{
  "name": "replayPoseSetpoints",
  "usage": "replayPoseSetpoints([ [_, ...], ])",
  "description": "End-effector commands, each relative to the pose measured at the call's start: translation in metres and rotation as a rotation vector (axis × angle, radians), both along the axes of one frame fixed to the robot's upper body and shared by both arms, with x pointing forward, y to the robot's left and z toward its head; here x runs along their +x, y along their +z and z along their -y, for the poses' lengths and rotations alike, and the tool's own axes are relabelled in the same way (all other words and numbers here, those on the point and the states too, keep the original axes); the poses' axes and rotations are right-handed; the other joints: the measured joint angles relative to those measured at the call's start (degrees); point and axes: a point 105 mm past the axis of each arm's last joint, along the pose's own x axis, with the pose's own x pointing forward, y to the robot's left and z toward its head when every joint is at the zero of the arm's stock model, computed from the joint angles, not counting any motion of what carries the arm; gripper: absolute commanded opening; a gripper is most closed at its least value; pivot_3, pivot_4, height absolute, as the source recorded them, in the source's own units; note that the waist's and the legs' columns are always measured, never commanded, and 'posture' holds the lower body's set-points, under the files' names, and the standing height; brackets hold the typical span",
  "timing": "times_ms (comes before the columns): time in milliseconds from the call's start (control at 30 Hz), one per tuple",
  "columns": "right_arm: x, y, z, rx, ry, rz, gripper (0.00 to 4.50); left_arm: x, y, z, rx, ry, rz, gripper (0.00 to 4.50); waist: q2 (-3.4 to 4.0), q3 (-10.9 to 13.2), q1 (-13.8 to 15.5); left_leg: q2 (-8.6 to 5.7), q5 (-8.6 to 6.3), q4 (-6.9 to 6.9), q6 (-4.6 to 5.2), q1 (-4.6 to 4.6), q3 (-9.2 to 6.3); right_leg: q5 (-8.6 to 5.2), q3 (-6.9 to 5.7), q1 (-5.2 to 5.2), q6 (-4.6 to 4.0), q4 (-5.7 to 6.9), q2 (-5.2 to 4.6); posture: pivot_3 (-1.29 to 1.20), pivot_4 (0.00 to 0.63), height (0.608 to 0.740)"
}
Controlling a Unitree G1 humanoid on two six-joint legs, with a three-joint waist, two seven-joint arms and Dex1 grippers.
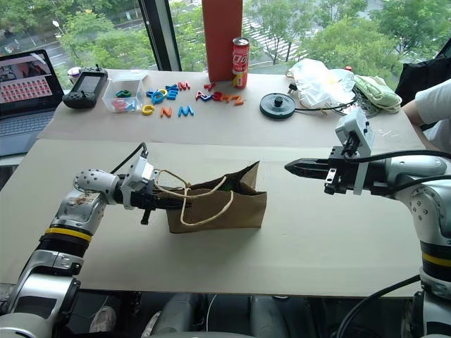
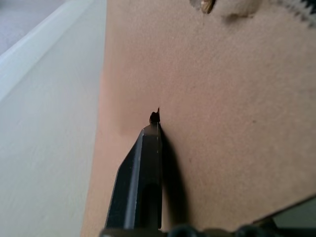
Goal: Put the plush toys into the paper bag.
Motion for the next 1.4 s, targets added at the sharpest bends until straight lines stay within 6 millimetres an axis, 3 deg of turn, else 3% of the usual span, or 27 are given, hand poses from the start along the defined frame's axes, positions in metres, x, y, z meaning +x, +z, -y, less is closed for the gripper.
replayPoseSetpoints([
  [33,-0.001,0.016,-0.001,0.001,0.011,0.081,0.0,0.005,0.009,-0.005,0.012,0.025,0.033,2.45,0.0,0.0,0.01,0.0,0.0,0.0,0.0,0.0,0.0,0.0,0.0,0.0,0.0,0.0,0.0,0.0,0.15,0.739],
  [200,-0.002,0.016,-0.002,-0.002,0.015,0.085,0.0,0.005,0.017,-0.011,0.018,0.053,0.05,4.27,0.0,0.0,-0.02,0.01,0.0,0.0,0.0,0.0,0.0,0.0,0.0,0.0,0.0,0.0,0.0,0.0,0.15,0.739],
  [233,-0.002,0.016,-0.002,-0.003,0.017,0.086,0.0,0.004,0.019,-0.013,0.021,0.055,0.054,4.47,0.0,0.0,-0.06,0.01,0.0,0.0,0.0,0.0,0.0,0.0,0.0,-0.01,0.0,0.01,0.0,0.0,0.15,0.739],
  [500,-0.003,0.012,-0.007,-0.02,0.036,0.08,0.0,0.0,0.046,-0.025,0.031,0.086,0.11,4.47,0.0,0.0,-0.15,0.06,0.0,0.0,0.0,0.01,0.0,0.0,0.0,-0.01,0.0,0.02,0.0,0.0,0.15,0.739],
  [767,-0.011,0.017,-0.007,-0.055,0.065,0.08,0.0,-0.027,0.11,-0.042,-0.041,0.107,0.009,4.47,0.02,0.02,-0.41,0.11,0.0,-0.01,0.0,-0.01,0.0,0.0,-0.01,-0.06,0.0,0.02,0.01,0.0,0.15,0.739],
  [933,-0.016,0.023,-0.01,-0.071,0.091,0.092,0.0,-0.032,0.135,-0.051,-0.084,0.148,-0.011,4.47,0.03,0.02,-0.57,0.12,0.0,-0.01,0.0,0.05,0.01,-0.01,-0.02,-0.01,0.02,0.04,0.02,0.0,0.15,0.739],
  [1067,-0.016,0.026,-0.014,-0.07,0.109,0.104,0.0,-0.034,0.143,-0.053,-0.122,0.16,-0.031,4.47,0.03,0.02,-0.57,0.11,0.0,0.0,-0.01,0.06,0.03,-0.01,-0.01,-0.01,0.01,0.05,0.02,0.0,0.15,0.739],
  [1400,-0.013,0.025,-0.017,-0.067,0.12,0.106,0.0,-0.033,0.139,-0.052,-0.121,0.171,-0.033,4.47,0.03,0.02,-0.53,0.09,0.0,-0.01,-0.01,0.04,0.06,-0.01,-0.01,-0.03,0.01,0.04,0.01,0.0,0.15,0.739],
])
